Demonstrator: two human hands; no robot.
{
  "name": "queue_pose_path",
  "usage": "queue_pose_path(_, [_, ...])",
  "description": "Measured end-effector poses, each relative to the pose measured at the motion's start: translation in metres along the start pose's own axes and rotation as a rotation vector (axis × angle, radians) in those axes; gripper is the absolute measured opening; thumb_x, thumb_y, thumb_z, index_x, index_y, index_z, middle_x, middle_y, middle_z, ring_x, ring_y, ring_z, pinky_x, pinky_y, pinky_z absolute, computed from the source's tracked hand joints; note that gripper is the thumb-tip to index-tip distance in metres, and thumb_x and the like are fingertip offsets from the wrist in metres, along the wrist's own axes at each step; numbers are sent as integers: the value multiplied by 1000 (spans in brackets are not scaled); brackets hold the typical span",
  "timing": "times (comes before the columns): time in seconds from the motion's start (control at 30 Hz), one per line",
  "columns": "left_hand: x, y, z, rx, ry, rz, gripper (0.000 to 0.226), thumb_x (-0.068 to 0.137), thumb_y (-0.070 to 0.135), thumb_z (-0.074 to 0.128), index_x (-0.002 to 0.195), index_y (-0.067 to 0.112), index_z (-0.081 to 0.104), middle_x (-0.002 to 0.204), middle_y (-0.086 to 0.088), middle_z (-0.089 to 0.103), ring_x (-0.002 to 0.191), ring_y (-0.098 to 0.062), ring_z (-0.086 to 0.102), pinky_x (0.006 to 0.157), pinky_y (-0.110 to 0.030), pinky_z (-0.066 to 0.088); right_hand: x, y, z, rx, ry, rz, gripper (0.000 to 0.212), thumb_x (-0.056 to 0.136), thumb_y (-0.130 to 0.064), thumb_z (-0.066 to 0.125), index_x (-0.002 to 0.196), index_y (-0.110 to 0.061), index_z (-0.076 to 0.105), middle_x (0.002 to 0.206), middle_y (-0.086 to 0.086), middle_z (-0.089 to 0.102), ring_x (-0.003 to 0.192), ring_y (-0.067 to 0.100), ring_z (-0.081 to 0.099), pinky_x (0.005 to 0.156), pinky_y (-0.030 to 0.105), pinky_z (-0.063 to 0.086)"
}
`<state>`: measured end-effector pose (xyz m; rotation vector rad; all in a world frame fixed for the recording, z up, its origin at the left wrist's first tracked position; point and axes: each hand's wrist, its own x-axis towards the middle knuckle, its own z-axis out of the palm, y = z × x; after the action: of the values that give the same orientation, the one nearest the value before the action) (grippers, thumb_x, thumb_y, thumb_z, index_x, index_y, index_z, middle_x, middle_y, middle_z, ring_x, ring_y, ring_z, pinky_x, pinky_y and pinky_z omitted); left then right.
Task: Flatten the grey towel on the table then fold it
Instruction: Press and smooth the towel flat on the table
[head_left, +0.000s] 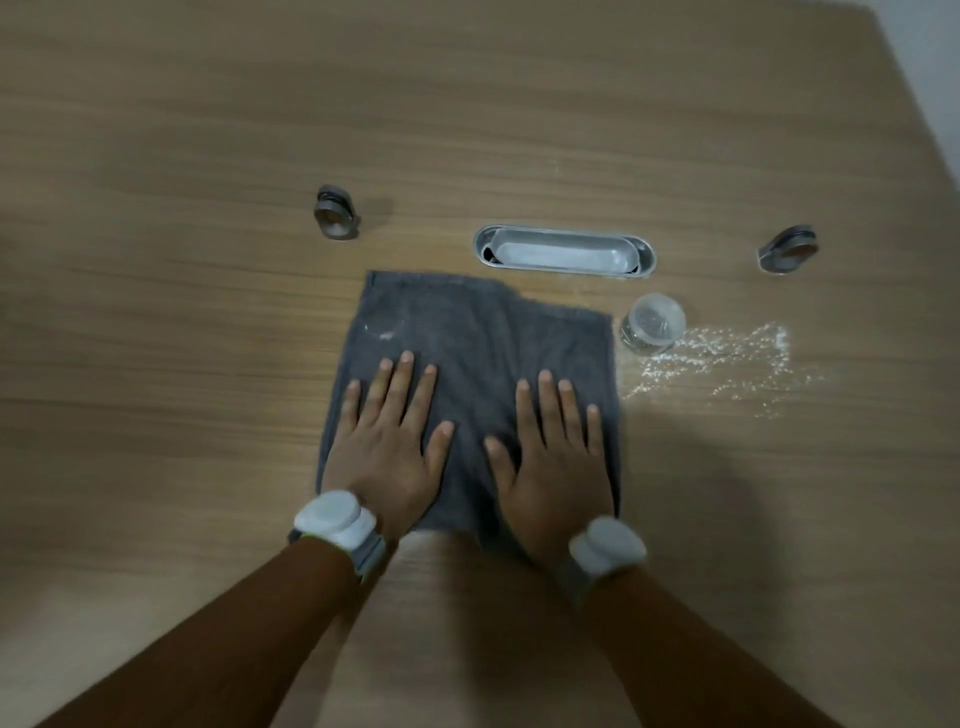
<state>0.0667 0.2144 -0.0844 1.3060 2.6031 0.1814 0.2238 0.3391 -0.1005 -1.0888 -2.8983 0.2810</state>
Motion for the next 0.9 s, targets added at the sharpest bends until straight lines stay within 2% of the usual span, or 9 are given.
queue_pose_path(0.17, [-90, -5, 19, 38, -51, -3, 69, 102, 56, 18, 159, 19, 23, 167, -6, 15, 155, -25, 12, 122, -53, 16, -82, -5, 2, -5, -50, -19, 73, 102, -61, 29, 160, -18, 27, 168, 9, 23, 156, 29, 19, 122, 57, 21])
queue_pose_path(0.27, [-115, -5, 23, 37, -62, 20, 70, 102, 57, 18, 158, 16, 25, 167, -7, 18, 154, -26, 16, 120, -54, 17, -96, -6, -1, -10, -61, -47, 73, 101, -63, 32, 158, -18, 34, 167, 7, 26, 154, 29, 24, 120, 56, 22])
queue_pose_path(0.37, [-99, -6, 18, 17, -70, 34, 71, 101, 58, 19, 160, 19, 22, 168, -7, 16, 155, -25, 12, 121, -54, 15, -81, -5, -2, 26, -54, -63, 74, 100, -65, 34, 159, -21, 32, 168, 6, 25, 155, 27, 21, 125, 53, 14])
queue_pose_path(0.47, [-45, -9, 6, 6, -53, 4, 71, 101, 61, 14, 160, 23, 14, 167, -5, 11, 155, -21, 7, 123, -53, 10, -24, 1, -6, 21, -29, -82, 72, 101, -64, 30, 159, -20, 30, 167, 8, 26, 155, 28, 22, 126, 52, 10])
queue_pose_path(0.67, [61, -15, -15, 12, -11, -33, 69, 102, 59, 19, 161, 24, 12, 169, -3, 5, 156, -22, 3, 124, -49, 2, 95, 11, -11, -7, -83, -29, 78, 99, -70, 17, 162, -24, 16, 171, 5, 10, 158, 26, 6, 126, 50, -2])
queue_pose_path(0.77, [53, -15, -11, 18, 11, -18, 69, 102, 58, 14, 161, 22, 12, 169, -4, 5, 156, -23, 2, 125, -49, 0, 89, 11, -6, -6, -58, -26, 77, 100, -68, 15, 162, -23, 15, 171, 6, 11, 158, 26, 5, 127, 50, -1])
queue_pose_path(0.9, [8, -8, -4, -2, 14, -3, 71, 101, 59, 13, 161, 20, 13, 169, -6, 7, 156, -25, 4, 125, -50, 2, 27, 9, -2, -8, -9, -43, 74, 103, -65, 20, 162, -20, 18, 169, 9, 18, 157, 28, 13, 127, 52, 9])
